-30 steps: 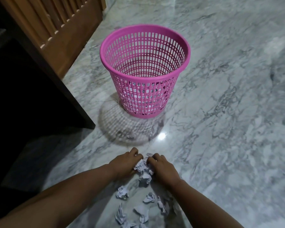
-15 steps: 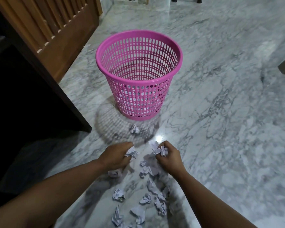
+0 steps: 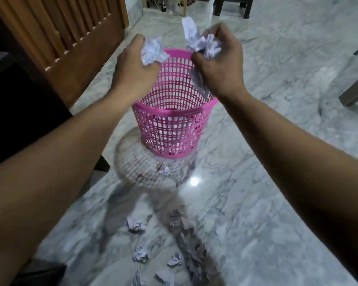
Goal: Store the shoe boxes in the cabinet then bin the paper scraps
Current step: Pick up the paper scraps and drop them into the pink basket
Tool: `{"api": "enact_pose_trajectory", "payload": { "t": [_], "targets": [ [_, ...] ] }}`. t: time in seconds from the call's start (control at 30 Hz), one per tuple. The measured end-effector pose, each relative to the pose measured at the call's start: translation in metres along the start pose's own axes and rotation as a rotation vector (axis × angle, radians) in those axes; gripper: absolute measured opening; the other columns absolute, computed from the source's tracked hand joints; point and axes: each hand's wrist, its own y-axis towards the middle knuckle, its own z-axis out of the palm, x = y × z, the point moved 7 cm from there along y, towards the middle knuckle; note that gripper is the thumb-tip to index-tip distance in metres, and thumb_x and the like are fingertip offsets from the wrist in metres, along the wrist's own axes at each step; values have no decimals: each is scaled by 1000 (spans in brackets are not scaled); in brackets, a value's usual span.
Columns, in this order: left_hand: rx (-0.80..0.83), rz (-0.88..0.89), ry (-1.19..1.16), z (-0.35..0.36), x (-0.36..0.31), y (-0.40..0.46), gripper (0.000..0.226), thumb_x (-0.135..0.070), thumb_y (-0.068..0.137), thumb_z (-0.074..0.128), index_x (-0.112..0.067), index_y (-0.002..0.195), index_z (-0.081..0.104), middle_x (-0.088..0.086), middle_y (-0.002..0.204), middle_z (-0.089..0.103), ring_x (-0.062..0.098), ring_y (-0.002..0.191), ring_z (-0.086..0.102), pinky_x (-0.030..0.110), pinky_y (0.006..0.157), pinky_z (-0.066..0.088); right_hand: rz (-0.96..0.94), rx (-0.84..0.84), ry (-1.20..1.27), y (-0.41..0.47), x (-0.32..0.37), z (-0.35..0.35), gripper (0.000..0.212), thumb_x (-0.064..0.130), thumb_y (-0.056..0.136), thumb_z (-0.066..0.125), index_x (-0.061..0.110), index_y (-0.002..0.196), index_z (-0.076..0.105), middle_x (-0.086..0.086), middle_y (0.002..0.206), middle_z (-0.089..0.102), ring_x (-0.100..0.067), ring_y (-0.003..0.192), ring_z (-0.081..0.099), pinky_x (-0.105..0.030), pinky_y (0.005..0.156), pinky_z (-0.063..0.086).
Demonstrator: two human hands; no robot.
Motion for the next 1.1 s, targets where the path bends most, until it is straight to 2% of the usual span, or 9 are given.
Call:
{"api": "enact_pose_trajectory", "payload": {
  "t": [0.17,0.27,0.47,0.6,0.67,0.73,0.83,0.97,1.1],
  "targets": [
    [330,-231,490,43,19,54,75,-38,85,76,-16,145,37,11,133,56,33,114,59,44,87,53,308,413,-413,46,-46,52,63,27,87,78,13,141,48,-9,132,60,-21,115,63,-31,93,54],
    [549,-252,738,62,31,50,93,-38,75,86,-15,149,34,18,142,49,42,124,54,46,92,48,364,592,-503,37,-64,65,74,27,91,74,10,153,37,-13,143,56,-18,106,59,-27,85,48],
    [151,44,438,26,8,-32,34,-24,91,56,-26,125,58,1,128,56,23,121,54,41,96,52,179,9,-231,-4,-68,-6,25,25,92,60,14,113,69,10,99,73,0,86,69,-25,81,58],
    [229,328,347,28,24,-138,26,-27,90,58,-14,112,65,7,114,60,28,112,55,36,91,47,182,-73,-127,-107,-94,-38,18,12,88,51,13,98,67,4,80,67,-13,71,65,-32,69,51],
    [421,289,410,40,56,-202,55,-47,86,65,-17,131,57,13,133,53,38,126,49,46,103,41,221,90,-237,-170,-120,-34,20,14,88,53,18,100,68,2,81,68,-17,74,64,-35,71,54],
    [791,59,543,52,104,-278,110,-84,71,60,-31,158,20,11,166,10,41,153,11,59,120,22,230,357,-359,-240,-146,-22,21,22,89,57,23,107,69,3,91,69,-19,84,65,-42,77,55],
    [1144,-137,656,40,156,-381,151,-104,44,53,-39,153,-29,-1,156,-47,34,145,-41,63,120,-10,149,787,-530,-339,-165,-1,57,55,91,61,27,139,53,-4,127,61,-29,117,58,-51,93,53],
    [1412,-62,655,24,168,-457,157,-104,39,56,-38,152,-31,2,153,-51,35,138,-51,71,115,-13,219,1150,-617,-432,-174,2,143,103,55,49,31,163,-8,-11,172,-7,-34,159,-6,-57,124,9],
    [1388,133,647,34,157,-491,155,-107,40,49,-31,159,-16,14,163,-33,45,147,-34,76,113,-9,-22,1304,-697,-479,-165,12,157,108,44,45,24,162,-16,-17,167,-27,-44,153,-24,-69,117,-10]
  ]
}}
